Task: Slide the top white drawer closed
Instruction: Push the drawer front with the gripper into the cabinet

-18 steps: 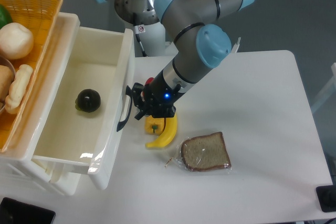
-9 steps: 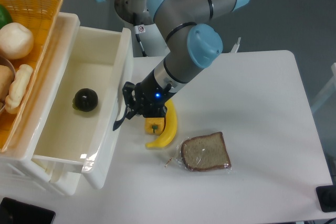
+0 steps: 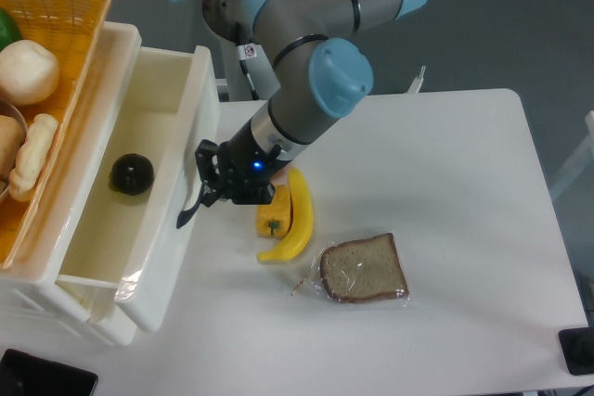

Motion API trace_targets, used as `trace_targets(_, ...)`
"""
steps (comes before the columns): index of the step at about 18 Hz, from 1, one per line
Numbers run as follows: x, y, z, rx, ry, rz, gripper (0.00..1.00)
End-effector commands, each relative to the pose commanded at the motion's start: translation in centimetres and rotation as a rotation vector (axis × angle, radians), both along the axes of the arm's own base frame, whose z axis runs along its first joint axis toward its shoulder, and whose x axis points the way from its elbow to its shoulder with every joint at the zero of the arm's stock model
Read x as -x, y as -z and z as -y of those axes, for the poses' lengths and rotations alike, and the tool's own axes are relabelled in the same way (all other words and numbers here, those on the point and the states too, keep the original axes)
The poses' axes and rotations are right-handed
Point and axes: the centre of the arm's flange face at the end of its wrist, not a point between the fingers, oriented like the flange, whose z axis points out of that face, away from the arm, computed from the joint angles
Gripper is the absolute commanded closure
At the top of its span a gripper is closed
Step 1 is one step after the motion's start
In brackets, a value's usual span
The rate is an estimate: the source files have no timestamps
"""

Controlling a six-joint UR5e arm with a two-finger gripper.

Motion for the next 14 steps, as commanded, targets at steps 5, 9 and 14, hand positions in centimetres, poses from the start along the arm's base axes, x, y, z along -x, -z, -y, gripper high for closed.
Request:
trace_targets(5,-1.3,0.3,-0.7,0.015,0.007,0.012,1.0)
trace_targets(9,-2.6,0.5,-1.3,0.029,0.012,0.022,1.0)
trace_targets(14,-4.9,0.9,-2.2,0.045,0.033,0.034,1.0)
